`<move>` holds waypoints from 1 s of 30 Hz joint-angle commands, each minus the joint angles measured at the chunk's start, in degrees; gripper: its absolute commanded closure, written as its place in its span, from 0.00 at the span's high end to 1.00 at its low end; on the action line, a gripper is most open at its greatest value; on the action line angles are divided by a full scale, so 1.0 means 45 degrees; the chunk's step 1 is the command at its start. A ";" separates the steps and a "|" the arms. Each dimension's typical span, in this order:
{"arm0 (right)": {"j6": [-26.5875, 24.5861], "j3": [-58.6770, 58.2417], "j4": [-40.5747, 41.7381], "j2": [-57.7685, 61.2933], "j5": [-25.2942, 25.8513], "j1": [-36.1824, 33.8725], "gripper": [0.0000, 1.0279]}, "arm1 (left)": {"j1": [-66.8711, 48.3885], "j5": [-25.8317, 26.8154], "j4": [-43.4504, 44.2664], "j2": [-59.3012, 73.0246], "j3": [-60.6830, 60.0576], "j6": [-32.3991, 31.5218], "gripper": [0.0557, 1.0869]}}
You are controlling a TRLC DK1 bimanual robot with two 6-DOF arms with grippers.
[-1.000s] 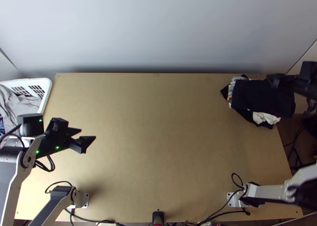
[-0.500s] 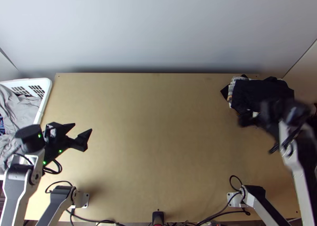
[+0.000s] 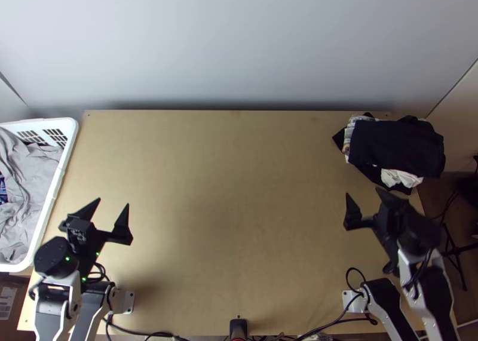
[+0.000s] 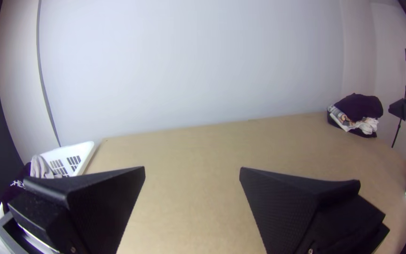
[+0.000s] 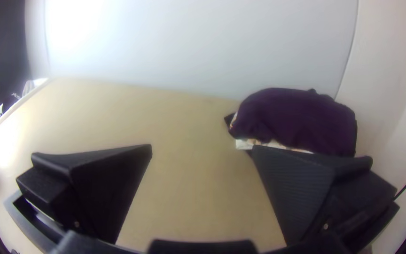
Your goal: Fold the t-shirt
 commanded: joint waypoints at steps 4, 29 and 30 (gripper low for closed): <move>0.0189 -0.2049 -0.1150 -0.4053 0.0900 0.0035 0.97 | 0.0371 -0.0170 -0.0339 -0.1562 -0.1769 -0.1388 0.95; 0.0365 -0.3260 -0.0271 -0.5146 0.0919 -0.4086 0.97 | 0.0195 -0.0190 -0.1511 -0.1562 -0.1593 -0.1955 0.95; 0.0365 -0.3260 -0.0271 -0.5146 0.0919 -0.4067 0.97 | 0.0195 -0.0190 -0.1511 -0.1562 -0.1593 -0.1955 0.95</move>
